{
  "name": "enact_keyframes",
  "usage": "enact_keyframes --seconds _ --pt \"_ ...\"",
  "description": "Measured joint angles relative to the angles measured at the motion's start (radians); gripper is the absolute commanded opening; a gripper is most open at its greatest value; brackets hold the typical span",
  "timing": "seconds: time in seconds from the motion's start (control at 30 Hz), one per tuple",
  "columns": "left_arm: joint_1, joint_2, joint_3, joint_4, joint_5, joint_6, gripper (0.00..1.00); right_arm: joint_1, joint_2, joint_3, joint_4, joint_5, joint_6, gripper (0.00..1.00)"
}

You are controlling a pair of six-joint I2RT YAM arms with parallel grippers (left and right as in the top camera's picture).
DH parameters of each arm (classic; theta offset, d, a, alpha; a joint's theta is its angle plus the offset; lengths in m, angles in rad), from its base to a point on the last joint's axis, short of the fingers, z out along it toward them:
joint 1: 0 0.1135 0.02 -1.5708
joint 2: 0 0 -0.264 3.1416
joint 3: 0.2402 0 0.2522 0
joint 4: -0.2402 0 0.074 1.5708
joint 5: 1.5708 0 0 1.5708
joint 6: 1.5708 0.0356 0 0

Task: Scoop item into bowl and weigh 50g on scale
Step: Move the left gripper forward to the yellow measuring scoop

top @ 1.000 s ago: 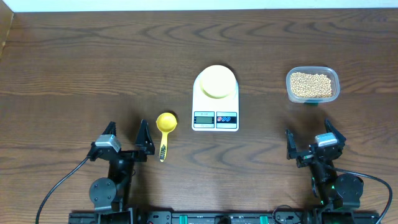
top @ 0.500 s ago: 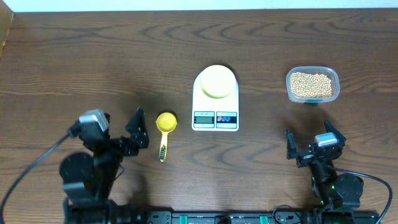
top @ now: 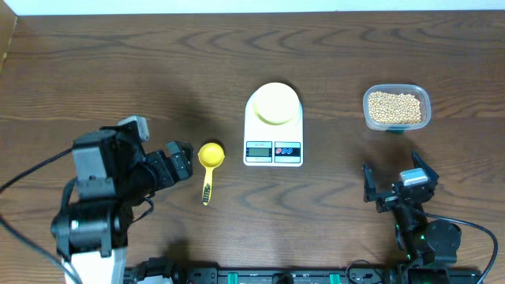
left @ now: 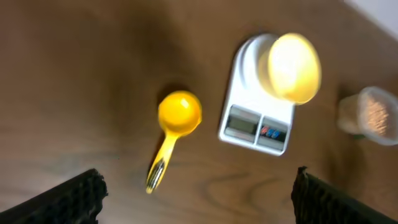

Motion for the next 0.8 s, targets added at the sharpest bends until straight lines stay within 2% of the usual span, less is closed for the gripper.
enact_keyframes --seconds 0.17,0.57,0.8 --pt "0.000 0.133 0.001 -0.048 -0.024 0.004 0.98 0.000 0.000 0.000 0.000 0.000 0.000 0.99" --pt "0.000 0.436 0.001 -0.051 -0.059 0.011 0.98 0.000 0.000 0.000 0.000 0.000 0.000 0.99" --pt "-0.076 0.487 -0.006 0.091 -0.195 -0.008 0.98 0.000 0.000 0.000 0.000 0.000 0.000 0.99"
